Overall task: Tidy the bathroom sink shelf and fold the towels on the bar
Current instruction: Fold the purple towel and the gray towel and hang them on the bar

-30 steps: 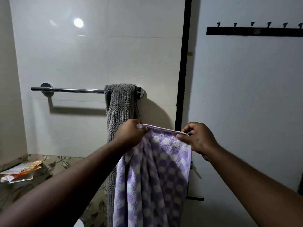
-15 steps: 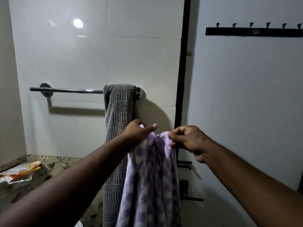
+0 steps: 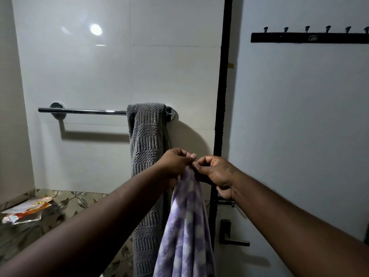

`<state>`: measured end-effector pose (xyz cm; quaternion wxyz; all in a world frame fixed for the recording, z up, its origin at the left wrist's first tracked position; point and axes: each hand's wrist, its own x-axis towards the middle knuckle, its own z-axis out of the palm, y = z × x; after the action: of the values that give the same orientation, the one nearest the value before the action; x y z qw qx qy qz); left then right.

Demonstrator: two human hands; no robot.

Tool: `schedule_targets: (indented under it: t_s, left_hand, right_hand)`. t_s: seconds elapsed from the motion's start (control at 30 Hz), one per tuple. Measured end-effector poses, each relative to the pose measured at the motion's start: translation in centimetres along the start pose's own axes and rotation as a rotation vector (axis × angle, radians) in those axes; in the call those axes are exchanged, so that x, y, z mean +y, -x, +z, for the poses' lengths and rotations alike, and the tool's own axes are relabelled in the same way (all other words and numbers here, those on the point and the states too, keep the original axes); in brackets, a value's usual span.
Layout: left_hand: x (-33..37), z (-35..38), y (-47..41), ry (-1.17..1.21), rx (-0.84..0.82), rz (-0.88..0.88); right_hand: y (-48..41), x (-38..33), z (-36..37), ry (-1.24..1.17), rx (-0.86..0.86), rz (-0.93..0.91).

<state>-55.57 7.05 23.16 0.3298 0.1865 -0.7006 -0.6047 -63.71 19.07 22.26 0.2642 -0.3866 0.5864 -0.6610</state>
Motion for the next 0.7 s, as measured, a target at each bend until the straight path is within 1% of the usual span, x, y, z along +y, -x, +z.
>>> schedule_targets:
  t_s: [0.13, 0.2, 0.3, 0.53, 0.7]
  left_hand:
    - [-0.3, 0.0, 1.0, 0.18, -0.073, -0.047]
    - [-0.5, -0.2, 1.1, 0.179, -0.077, -0.06]
    - [-1.0, -0.5, 1.1, 0.107, -0.018, -0.04]
    - [-1.7, -1.1, 0.4, -0.219, 0.132, 0.093]
    - [-1.7, -1.7, 0.0, -0.273, 0.226, 0.103]
  right_hand:
    - [-0.6, 0.6, -0.6, 0.088, 0.159, -0.016]
    - [-0.8, 0.9, -0.9, 0.096, 0.206, -0.022]
    - [-0.9, 1.3, -0.7, 0.132, 0.217, -0.037]
    - [-0.7, 1.5, -0.8, 0.268, 0.301, -0.071]
    - [-0.9, 1.2, -1.8, 0.449, 0.434, -0.115]
